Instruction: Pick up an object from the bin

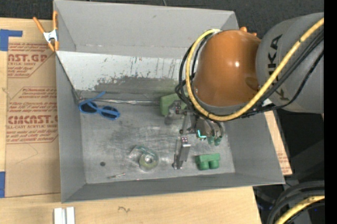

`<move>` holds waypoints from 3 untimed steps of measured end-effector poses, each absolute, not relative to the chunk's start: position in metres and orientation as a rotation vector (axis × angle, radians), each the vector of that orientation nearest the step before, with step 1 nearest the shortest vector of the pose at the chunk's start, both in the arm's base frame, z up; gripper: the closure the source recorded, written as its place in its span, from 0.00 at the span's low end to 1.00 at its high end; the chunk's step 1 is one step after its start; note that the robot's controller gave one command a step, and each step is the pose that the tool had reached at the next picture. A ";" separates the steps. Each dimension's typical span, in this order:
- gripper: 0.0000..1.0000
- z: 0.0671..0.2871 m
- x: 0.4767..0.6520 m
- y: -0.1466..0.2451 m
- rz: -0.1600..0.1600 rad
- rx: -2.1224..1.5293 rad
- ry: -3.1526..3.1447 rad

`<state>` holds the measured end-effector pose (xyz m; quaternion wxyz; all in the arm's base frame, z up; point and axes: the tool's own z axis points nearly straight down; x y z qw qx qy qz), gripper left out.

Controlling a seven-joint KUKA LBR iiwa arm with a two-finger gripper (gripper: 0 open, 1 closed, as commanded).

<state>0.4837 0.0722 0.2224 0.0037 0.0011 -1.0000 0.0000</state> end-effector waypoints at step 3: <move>1.00 0.074 0.497 0.102 -0.006 0.392 -3.132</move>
Offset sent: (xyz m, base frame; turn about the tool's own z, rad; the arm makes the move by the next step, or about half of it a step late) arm 0.0383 0.0283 -0.1029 -0.0694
